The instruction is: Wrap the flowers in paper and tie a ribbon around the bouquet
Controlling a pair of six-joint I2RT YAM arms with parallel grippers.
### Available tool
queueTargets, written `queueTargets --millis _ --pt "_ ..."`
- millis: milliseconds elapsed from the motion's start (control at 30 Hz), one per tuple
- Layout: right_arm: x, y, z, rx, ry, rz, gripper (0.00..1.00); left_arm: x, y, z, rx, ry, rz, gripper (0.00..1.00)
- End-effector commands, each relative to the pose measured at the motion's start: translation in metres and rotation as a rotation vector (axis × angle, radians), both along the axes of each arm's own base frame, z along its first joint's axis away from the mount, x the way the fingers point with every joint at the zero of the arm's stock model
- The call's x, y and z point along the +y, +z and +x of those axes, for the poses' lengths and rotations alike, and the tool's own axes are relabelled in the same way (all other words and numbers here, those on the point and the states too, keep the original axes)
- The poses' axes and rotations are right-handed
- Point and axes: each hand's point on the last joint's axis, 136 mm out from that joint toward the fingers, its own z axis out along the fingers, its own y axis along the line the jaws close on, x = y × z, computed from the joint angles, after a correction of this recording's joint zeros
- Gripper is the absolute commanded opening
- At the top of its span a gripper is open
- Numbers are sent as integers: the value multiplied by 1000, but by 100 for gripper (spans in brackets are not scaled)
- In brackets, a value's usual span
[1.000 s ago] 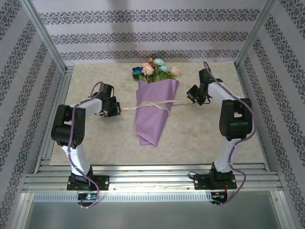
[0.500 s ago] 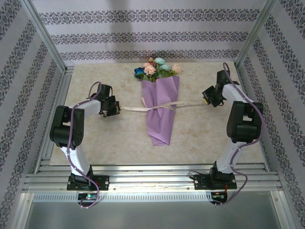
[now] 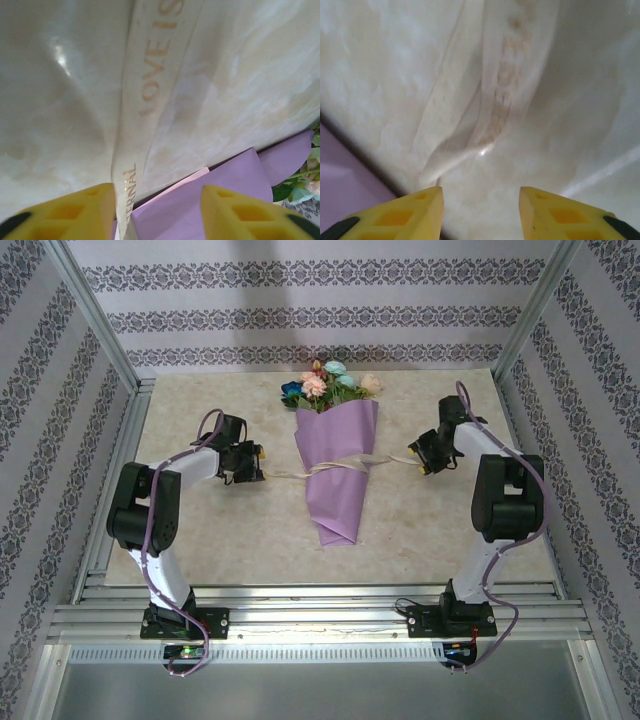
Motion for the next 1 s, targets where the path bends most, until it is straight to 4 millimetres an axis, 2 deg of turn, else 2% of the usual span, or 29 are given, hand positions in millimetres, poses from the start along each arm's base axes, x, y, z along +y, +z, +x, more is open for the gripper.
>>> queueTargets --millis 0,133,267,367,500,600,667,800,867,900,967 --pt "29 28 4 -85 -103 68 51 -8 14 -16 15 -30 29 54" --pt "78 26 14 -116 -160 219 55 -51 15 -8 -14 -62 -46 56" --pt "106 10 23 -99 -211 305 55 -85 1 -3 -4 -67 -107 56" --pt "110 -1 27 -94 -257 317 55 -95 -7 0 3 -46 -115 56" --pt "107 -15 26 -68 -293 308 53 -100 -21 5 25 -33 -119 56" --pt "106 -22 28 -67 -301 302 49 -99 -31 6 38 -21 -111 52" --pt "108 -28 31 -68 -305 315 39 -99 -37 7 40 -15 -112 46" --pt "104 -30 31 -79 -321 302 13 -102 -47 10 41 -17 -121 27" --pt "101 -24 30 -93 -315 278 0 -98 -50 13 24 5 -128 7" --pt "99 -20 30 -100 -309 266 0 -95 -49 15 13 12 -124 1" --pt "96 -10 30 -117 -285 243 0 -86 -40 23 -23 9 -111 0"
